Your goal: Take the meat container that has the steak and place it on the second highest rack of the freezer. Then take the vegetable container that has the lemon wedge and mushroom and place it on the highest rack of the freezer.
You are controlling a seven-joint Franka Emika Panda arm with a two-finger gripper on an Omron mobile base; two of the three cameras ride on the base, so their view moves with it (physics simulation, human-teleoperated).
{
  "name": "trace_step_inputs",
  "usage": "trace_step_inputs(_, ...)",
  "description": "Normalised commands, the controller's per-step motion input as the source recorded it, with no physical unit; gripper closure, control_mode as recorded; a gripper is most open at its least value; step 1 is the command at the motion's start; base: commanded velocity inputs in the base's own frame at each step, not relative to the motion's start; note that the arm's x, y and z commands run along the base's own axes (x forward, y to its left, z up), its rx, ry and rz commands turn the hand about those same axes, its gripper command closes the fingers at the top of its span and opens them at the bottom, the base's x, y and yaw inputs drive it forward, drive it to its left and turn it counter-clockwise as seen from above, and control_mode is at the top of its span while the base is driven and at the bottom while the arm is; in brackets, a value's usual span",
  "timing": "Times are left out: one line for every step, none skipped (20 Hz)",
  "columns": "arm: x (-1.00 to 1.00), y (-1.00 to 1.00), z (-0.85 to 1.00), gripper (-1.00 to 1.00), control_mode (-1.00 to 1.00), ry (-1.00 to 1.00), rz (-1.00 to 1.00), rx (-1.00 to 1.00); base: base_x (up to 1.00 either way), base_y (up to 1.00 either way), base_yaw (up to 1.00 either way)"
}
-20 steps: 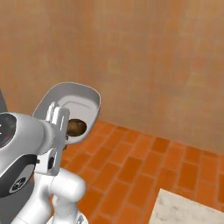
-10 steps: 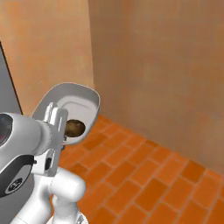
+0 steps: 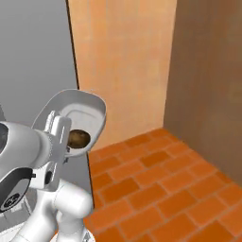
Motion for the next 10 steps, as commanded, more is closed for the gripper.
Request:
trace_step_inputs(0.0, 0.0, 0.0, 1.0, 1.0, 0.0, 0.0, 0.0, 0.0, 0.02, 0.85)
trace_step_inputs(0.0, 0.0, 0.0, 1.0, 1.0, 0.0, 0.0, 0.0, 0.0, 0.0, 0.9)
trace_step_inputs(0.0, 0.0, 0.0, 1.0, 1.0, 0.0, 0.0, 0.0, 0.0, -0.15, 0.94)
trace_step_inputs(0.0, 0.0, 0.0, 1.0, 1.0, 0.0, 0.0, 0.0, 0.0, -0.16, 0.95)
trace_step_inputs(0.0, 0.0, 0.0, 1.0, 1.0, 0.0, 0.0, 0.0, 0.0, -0.11, 0.96)
trace_step_inputs(0.0, 0.0, 0.0, 1.0, 1.0, 0.0, 0.0, 0.0, 0.0, -0.04, 0.96)
trace_step_inputs(0.0, 0.0, 0.0, 1.0, 1.0, 0.0, 0.0, 0.0, 0.0, 0.0, 0.96)
trace_step_inputs(0.0, 0.0, 0.0, 1.0, 1.0, 0.0, 0.0, 0.0, 0.0, 0.0, 0.95)
trace_step_inputs(0.0, 0.0, 0.0, 1.0, 1.0, 0.0, 0.0, 0.0, 0.0, 0.0, 0.95)
trace_step_inputs(0.0, 0.0, 0.0, 1.0, 1.0, 0.0, 0.0, 0.0, 0.0, 0.0, 0.94)
